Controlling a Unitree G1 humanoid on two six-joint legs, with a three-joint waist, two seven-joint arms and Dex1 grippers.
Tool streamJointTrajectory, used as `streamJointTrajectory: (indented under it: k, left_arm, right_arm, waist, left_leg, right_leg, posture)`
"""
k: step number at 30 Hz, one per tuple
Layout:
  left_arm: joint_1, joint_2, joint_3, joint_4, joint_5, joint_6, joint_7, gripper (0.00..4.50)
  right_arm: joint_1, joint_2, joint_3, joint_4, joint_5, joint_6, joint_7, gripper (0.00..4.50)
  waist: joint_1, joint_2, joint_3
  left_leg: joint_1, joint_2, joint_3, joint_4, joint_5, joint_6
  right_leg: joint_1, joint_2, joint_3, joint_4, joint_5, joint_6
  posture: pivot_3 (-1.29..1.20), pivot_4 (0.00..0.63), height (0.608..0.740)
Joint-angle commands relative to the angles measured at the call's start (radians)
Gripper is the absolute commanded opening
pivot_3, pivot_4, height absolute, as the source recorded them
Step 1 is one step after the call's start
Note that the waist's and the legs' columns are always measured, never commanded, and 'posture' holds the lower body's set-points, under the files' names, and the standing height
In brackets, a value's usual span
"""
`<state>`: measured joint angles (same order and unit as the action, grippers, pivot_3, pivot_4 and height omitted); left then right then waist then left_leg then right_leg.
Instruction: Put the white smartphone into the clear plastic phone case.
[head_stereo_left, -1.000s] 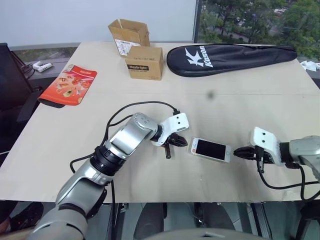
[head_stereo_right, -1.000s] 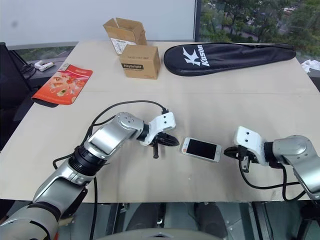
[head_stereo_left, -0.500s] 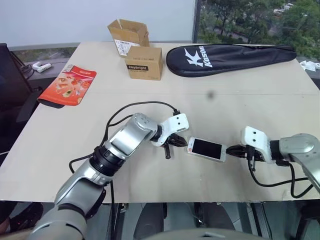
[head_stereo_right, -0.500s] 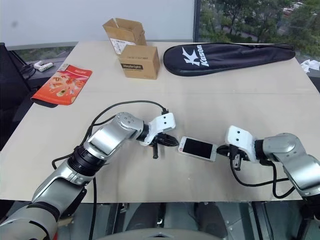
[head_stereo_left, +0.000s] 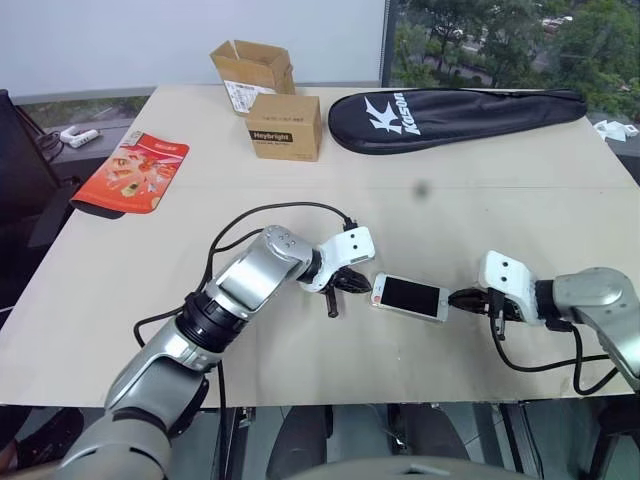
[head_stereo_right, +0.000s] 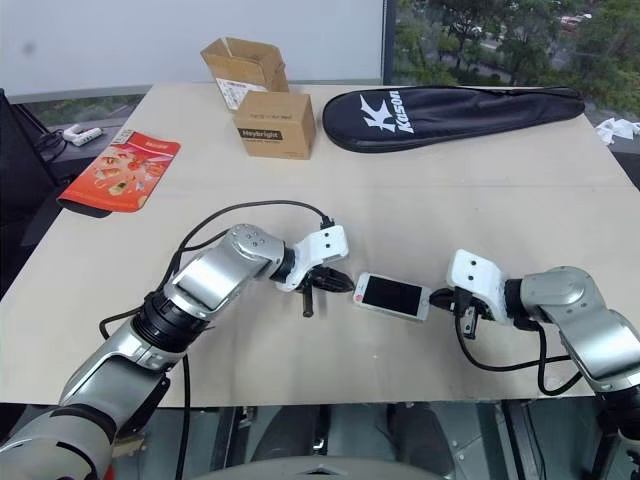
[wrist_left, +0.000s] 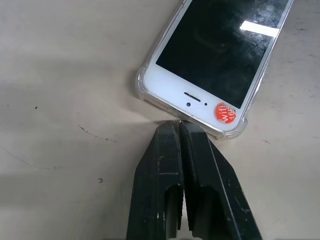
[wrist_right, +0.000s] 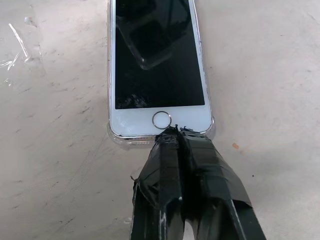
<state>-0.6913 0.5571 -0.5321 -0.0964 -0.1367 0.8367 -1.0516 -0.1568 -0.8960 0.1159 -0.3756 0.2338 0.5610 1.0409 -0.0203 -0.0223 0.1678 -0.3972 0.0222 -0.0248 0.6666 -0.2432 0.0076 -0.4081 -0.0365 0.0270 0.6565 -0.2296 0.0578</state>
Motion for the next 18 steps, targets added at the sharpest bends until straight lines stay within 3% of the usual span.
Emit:
streamJointTrajectory:
  k: [1, 7, 18]
  left_arm:
    - [0.044, -0.024, 0.054, -0.033, -0.041, -0.108, -0.011, 0.15]
    - [0.117, -0.043, 0.143, -0.063, -0.071, -0.297, -0.022, 0.15]
    - [0.193, -0.05, 0.231, -0.105, -0.11, -0.344, 0.011, 0.15]
  right_arm:
    - [0.05, 0.024, -0.06, -0.038, 0.066, -0.038, 0.008, 0.0]
    - [0.095, 0.055, -0.133, -0.011, 0.127, -0.1, 0.025, 0.0]
    - [0.14, 0.149, -0.178, 0.072, 0.2, -0.233, 0.04, 0.0]
  waist:
    - [0.003, 0.0, 0.0]
    - [0.01, 0.0, 0.001]
    - [0.009, 0.001, 0.001]
  left_leg:
    - [0.0, 0.0, 0.0, 0.0, 0.0, 0.0]
    - [-0.003, 0.0, 0.0, 0.0, 0.0, 0.0]
    - [-0.003, 0.0, 0.0, 0.0, 0.0, 0.0]
  right_leg:
    - [0.0, 0.0, 0.0, 0.0, 0.0, 0.0]
    - [-0.001, -0.001, 0.0, -0.001, 0.002, -0.004]
    - [-0.001, -0.001, 0.0, -0.001, 0.002, -0.003]
  posture:
    - [0.0, 0.15, 0.74]
    - [0.0, 0.15, 0.74]
    - [0.0, 0.15, 0.74]
